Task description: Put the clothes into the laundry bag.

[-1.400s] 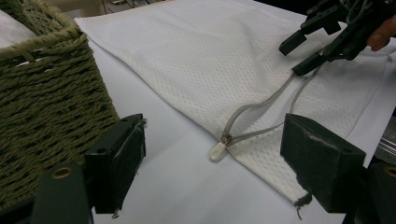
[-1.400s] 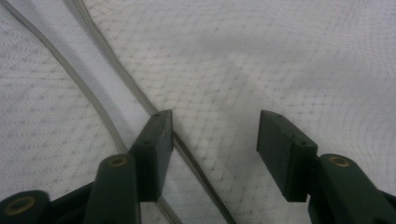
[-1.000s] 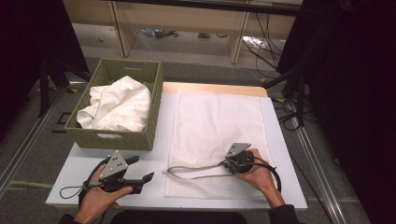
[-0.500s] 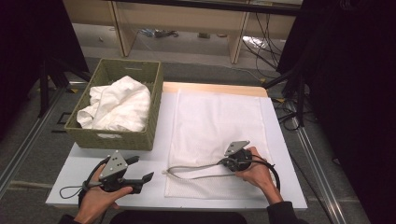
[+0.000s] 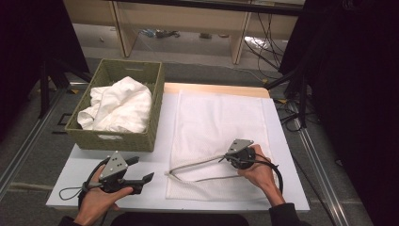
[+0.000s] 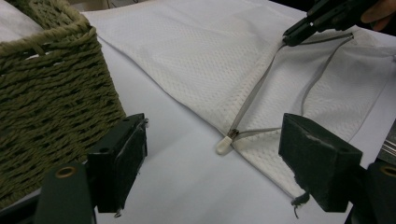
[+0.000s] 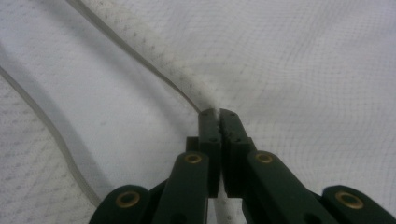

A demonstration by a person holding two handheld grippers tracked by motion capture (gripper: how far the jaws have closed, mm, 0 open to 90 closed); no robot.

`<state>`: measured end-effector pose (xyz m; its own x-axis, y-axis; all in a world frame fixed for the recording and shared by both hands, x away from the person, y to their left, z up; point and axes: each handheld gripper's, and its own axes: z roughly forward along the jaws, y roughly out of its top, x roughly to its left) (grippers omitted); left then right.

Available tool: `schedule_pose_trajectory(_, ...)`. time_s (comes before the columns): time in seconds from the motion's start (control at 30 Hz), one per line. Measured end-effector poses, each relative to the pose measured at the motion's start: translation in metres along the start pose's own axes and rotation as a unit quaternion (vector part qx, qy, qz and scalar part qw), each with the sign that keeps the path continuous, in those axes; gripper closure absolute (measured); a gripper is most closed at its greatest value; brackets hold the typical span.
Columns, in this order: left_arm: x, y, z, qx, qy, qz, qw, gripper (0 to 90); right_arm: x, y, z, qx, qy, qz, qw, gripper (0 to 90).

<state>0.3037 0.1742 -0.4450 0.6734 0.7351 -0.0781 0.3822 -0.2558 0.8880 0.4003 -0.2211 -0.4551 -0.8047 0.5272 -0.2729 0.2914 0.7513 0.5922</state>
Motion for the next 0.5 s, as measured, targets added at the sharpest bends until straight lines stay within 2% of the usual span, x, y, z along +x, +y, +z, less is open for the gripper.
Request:
schedule_pose_trajectory(0.03,0.000,0.000,0.000,-0.001,0.000,-0.004,1.0000,23.4,0.000,0.001,-0.002,0.011,0.008,0.010,0.9999,89.7)
schedule_pose_trajectory(0.07,0.001,0.001,0.000,0.000,-0.001,-0.007,1.0000,23.4,0.000,0.002,-0.003,0.004,-0.002,0.004,1.0000,89.7)
schedule_pose_trajectory(0.1,0.001,0.002,0.000,-0.003,-0.001,-0.009,1.0000,23.4,-0.001,0.003,-0.004,0.007,-0.002,0.000,1.0000,89.8)
schedule_pose_trajectory(0.2,0.002,0.007,0.000,0.000,0.013,0.010,0.9999,25.0,-0.002,0.007,-0.009,0.002,-0.009,0.004,1.0000,89.8)
schedule_pose_trajectory(0.23,0.004,0.009,-0.001,-0.003,0.015,0.013,0.9998,24.9,-0.003,0.009,-0.010,-0.002,-0.011,-0.004,0.9999,89.8)
schedule_pose_trajectory(0.37,0.011,0.022,-0.011,-0.024,0.027,0.003,0.9993,23.8,-0.008,0.013,-0.017,-0.017,-0.023,0.006,0.9996,89.8)
schedule_pose_trajectory(0.43,0.016,0.029,-0.018,-0.037,0.036,0.004,0.9987,23.8,-0.011,0.016,-0.020,-0.022,-0.024,-0.003,0.9995,89.8)
schedule_pose_trajectory(0.5,0.021,0.037,-0.023,-0.042,0.044,0.007,0.9981,23.7,-0.013,0.018,-0.023,-0.022,-0.027,0.006,0.9994,89.8)
